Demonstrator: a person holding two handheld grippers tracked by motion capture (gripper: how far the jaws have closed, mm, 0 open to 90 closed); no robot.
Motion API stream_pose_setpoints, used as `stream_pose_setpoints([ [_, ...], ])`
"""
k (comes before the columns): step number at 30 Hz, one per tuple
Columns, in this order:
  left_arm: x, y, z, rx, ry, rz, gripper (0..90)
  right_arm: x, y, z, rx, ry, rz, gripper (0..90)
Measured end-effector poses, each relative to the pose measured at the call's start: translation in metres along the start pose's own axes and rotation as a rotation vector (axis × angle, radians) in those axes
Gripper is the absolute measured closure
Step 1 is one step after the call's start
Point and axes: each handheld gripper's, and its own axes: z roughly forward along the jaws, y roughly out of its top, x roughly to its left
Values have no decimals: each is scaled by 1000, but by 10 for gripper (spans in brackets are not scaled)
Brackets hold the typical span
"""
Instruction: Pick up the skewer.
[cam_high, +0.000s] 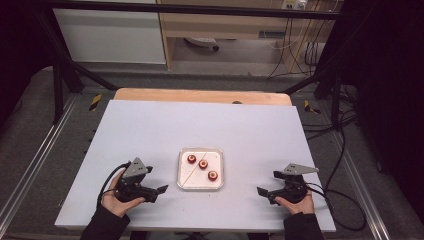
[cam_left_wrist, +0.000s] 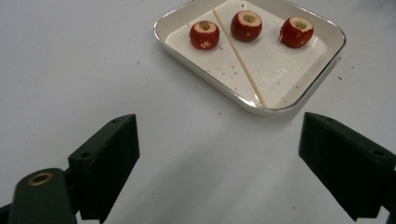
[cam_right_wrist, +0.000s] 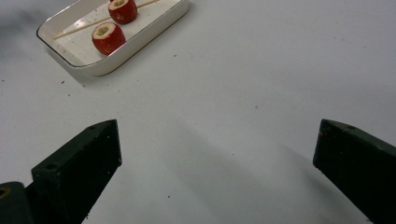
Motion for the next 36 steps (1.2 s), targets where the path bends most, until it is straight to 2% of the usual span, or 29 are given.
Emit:
stream_pose_setpoints([
  [11, -14, 29, 23, 21, 3, 23, 128, 0, 0, 0, 1, 1, 1, 15],
  [18, -22, 42, 45, 69, 15, 15, 164, 0, 0, 0, 3, 1, 1, 15],
  [26, -30, 53, 68, 105, 29, -2, 270, 0, 0, 0, 3, 2, 0, 15],
  [32, -31, 51, 79, 132, 44, -17, 427, 0, 0, 0, 4, 4, -1, 15],
  [36, -32, 47, 82, 131, 49, -35, 533, 0, 0, 0, 3, 6, 0, 15],
])
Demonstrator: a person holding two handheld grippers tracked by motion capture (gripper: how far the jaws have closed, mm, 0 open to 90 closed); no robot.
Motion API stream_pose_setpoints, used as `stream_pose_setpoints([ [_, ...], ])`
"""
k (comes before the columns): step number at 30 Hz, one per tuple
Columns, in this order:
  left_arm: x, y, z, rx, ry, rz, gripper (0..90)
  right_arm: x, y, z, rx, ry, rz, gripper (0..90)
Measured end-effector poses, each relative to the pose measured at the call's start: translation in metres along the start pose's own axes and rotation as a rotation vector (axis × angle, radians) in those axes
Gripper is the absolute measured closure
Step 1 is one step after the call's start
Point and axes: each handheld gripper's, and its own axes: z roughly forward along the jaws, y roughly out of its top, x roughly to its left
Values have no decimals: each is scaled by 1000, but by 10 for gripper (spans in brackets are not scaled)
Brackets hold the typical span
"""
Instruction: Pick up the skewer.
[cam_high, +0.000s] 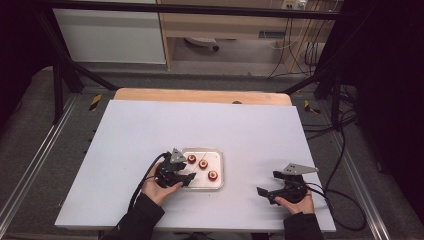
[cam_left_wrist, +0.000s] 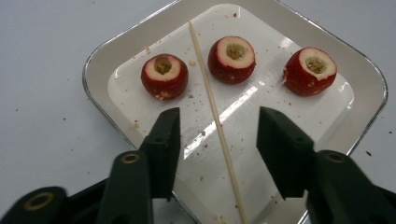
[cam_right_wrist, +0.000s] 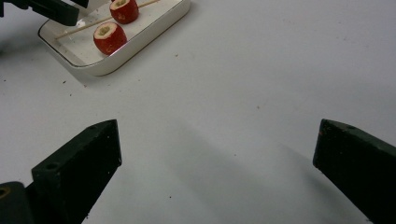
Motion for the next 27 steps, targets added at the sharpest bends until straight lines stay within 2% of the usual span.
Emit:
stream_pose_setpoints([
  [9, -3, -6, 3, -5, 3, -27, 724, 0, 0, 0, -2, 0, -1, 15],
  [17, -7, -8, 5, -14, 19, -26, 809, 0, 0, 0, -1, 1, 0, 15],
  [22, -11, -9, 6, -24, 49, -23, 843, 0, 0, 0, 0, 2, 0, 16],
  [27, -13, -10, 6, -35, 61, -40, 872, 0, 0, 0, -1, 3, 1, 16],
])
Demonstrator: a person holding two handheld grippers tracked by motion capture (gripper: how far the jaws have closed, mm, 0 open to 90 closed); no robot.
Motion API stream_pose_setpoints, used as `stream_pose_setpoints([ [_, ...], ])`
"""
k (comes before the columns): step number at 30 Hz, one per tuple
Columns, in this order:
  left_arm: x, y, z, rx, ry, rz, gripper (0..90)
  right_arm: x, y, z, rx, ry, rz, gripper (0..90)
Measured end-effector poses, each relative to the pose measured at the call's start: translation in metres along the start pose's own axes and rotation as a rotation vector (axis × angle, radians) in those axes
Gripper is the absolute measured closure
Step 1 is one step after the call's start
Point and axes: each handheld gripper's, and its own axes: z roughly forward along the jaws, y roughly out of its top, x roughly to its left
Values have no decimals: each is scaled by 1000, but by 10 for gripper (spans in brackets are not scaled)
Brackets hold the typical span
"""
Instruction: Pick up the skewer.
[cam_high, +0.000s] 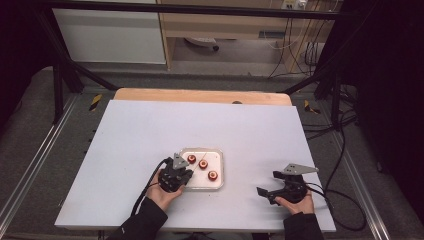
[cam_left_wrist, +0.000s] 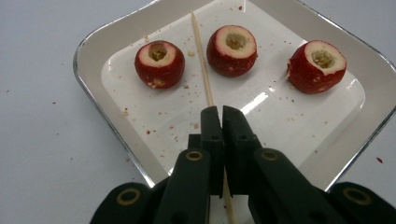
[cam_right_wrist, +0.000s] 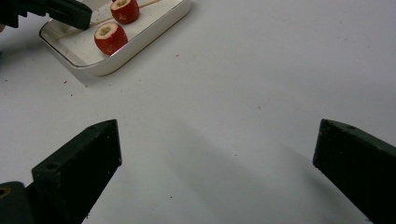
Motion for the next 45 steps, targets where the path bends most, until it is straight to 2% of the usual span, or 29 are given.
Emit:
stream_pose_setpoints([
  [4, 0, -1, 0, -5, 0, -20, 878, 0, 0, 0, 1, 0, 1, 16],
  [10, 3, -3, -1, -23, -30, -56, 884, 1, 0, 1, 6, 0, 3, 16],
  [25, 14, 0, -19, -114, -48, -74, 886, 1, 0, 1, 8, 1, -6, 17],
  [31, 17, 3, -28, -131, -72, -59, 885, 2, 0, 2, 12, -1, -8, 17],
  [36, 18, 5, -33, -128, -82, -34, 886, 4, 2, 3, 18, -4, -35, 12],
  [45, 15, 10, -36, -113, -133, 6, 885, 14, 9, 7, 31, -4, -86, 5],
])
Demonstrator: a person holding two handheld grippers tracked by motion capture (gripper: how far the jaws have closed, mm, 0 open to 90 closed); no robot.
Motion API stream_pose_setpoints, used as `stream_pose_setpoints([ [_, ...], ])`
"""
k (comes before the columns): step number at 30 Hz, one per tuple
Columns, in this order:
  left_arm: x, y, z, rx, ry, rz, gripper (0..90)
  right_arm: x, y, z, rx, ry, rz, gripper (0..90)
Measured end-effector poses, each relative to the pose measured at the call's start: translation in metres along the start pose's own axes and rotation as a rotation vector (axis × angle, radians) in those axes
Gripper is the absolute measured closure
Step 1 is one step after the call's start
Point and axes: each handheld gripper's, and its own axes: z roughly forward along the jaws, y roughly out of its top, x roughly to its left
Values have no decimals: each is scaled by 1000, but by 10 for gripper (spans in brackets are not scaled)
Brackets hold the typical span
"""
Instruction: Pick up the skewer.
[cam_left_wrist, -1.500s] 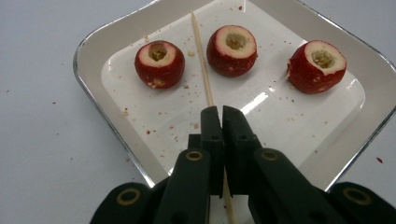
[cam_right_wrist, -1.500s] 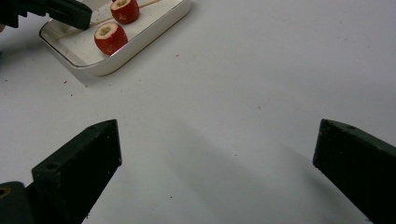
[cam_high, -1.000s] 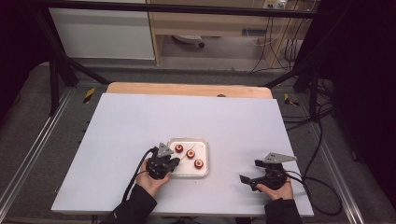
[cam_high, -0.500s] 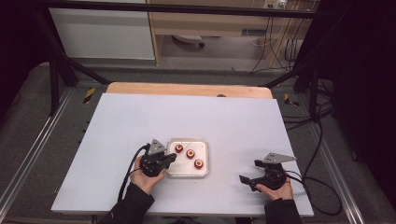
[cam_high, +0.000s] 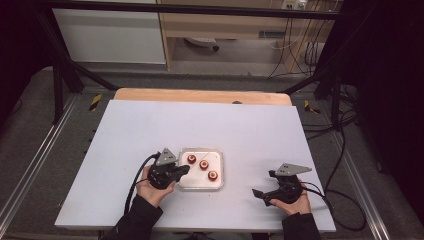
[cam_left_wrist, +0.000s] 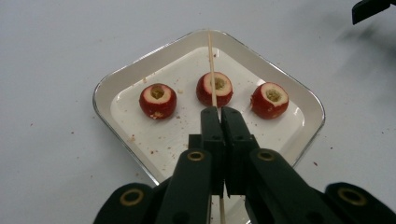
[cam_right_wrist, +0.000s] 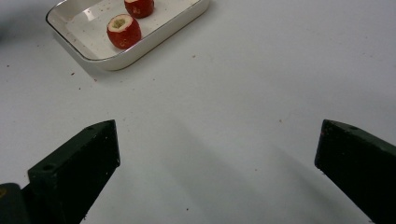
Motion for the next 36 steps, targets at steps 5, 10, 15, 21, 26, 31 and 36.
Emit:
stream_pose_setpoints([
  [5, -5, 4, -1, 12, -27, 36, 885, 6, 6, 4, 16, -22, -37, 5],
  [10, -8, 8, -2, 16, -50, 63, 885, 14, 12, 9, 41, -27, -81, 14],
  [15, -11, 11, 0, 38, -72, 95, 885, 24, 21, 15, 64, -39, -151, 25],
  [21, -16, 19, 2, 67, -89, 132, 885, 37, 33, 21, 81, -39, -233, 50],
  [26, -23, 27, 6, 84, -107, 164, 885, 48, 41, 25, 89, -55, -313, 75],
  [31, -30, 33, 10, 100, -122, 195, 886, 56, 47, 27, 96, -74, -385, 111],
  [36, -36, 37, 15, 125, -131, 224, 885, 61, 51, 29, 102, -102, -508, 182],
])
